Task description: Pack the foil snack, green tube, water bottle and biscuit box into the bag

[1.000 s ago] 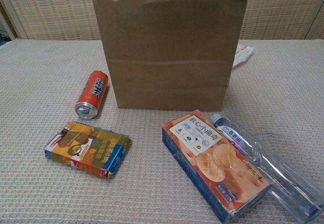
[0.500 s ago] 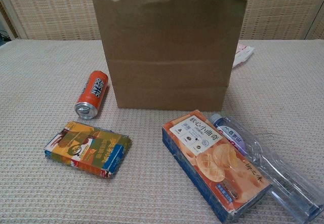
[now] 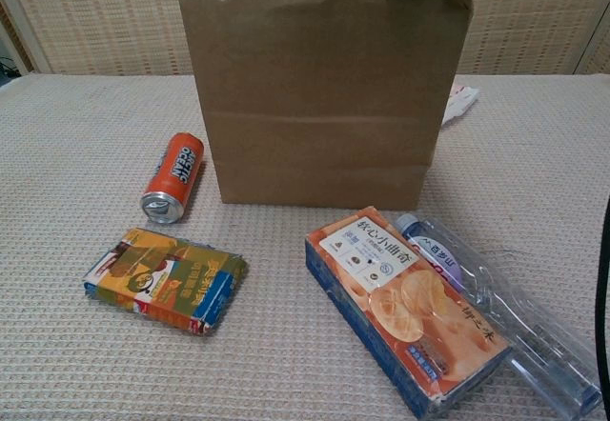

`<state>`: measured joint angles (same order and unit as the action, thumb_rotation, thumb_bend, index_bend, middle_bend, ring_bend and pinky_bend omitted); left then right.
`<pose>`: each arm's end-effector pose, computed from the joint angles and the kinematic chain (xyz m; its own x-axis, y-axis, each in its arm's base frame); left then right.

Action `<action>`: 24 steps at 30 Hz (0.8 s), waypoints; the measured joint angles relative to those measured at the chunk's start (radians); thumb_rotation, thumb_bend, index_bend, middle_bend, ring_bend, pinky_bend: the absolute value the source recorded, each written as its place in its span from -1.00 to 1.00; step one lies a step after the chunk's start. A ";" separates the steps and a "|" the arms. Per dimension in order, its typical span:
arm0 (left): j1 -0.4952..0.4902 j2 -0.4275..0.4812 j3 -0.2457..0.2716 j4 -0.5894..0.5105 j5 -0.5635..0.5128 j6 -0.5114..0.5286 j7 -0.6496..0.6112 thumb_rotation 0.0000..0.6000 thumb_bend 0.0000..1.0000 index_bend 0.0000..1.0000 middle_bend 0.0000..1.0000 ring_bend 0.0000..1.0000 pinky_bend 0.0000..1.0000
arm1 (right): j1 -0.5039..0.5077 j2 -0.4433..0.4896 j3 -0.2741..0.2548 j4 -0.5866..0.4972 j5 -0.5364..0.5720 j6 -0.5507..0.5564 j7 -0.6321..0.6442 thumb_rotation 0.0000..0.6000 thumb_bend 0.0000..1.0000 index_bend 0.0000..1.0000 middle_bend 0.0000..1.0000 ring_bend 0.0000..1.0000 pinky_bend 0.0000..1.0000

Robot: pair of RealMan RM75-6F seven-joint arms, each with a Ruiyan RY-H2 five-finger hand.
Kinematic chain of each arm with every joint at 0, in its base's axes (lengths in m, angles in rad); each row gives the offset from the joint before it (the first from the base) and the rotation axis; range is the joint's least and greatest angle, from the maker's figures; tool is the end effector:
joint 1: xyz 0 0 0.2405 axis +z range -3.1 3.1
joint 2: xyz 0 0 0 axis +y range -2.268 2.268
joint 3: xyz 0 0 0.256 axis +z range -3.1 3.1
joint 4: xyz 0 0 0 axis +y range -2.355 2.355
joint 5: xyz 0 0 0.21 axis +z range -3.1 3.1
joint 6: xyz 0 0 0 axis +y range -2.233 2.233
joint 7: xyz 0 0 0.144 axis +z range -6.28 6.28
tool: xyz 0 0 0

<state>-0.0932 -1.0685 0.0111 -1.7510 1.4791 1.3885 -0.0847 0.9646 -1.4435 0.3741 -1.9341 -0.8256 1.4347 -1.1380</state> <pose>-0.2979 0.1669 0.1425 0.2297 0.1619 0.9597 0.9716 0.0190 -0.2358 -0.0087 -0.3435 0.0823 0.6263 0.2218 0.7473 -0.7045 -0.2494 0.6645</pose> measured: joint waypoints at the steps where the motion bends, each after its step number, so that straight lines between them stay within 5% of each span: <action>1: 0.000 0.000 0.000 0.000 0.001 0.001 0.001 1.00 -0.34 -1.00 -1.00 -1.00 -0.98 | -0.001 0.000 0.003 -0.004 0.001 0.006 0.006 1.00 -0.71 -1.00 -0.44 -0.53 0.04; 9: 0.002 -0.002 0.000 -0.001 0.000 0.004 0.008 1.00 -0.34 -1.00 -1.00 -1.00 -0.98 | -0.012 0.033 0.009 -0.044 0.029 0.026 0.026 1.00 -0.88 -1.00 -0.59 -0.66 -0.14; 24: 0.000 -0.005 -0.003 0.002 -0.007 0.001 0.018 1.00 -0.34 -1.00 -1.00 -1.00 -0.98 | -0.076 0.143 0.005 -0.109 -0.065 0.061 0.149 1.00 -0.89 -1.00 -0.62 -0.70 -0.25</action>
<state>-0.0927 -1.0733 0.0083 -1.7494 1.4725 1.3893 -0.0670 0.8882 -1.3007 0.3796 -2.0427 -0.8902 1.4957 -0.9886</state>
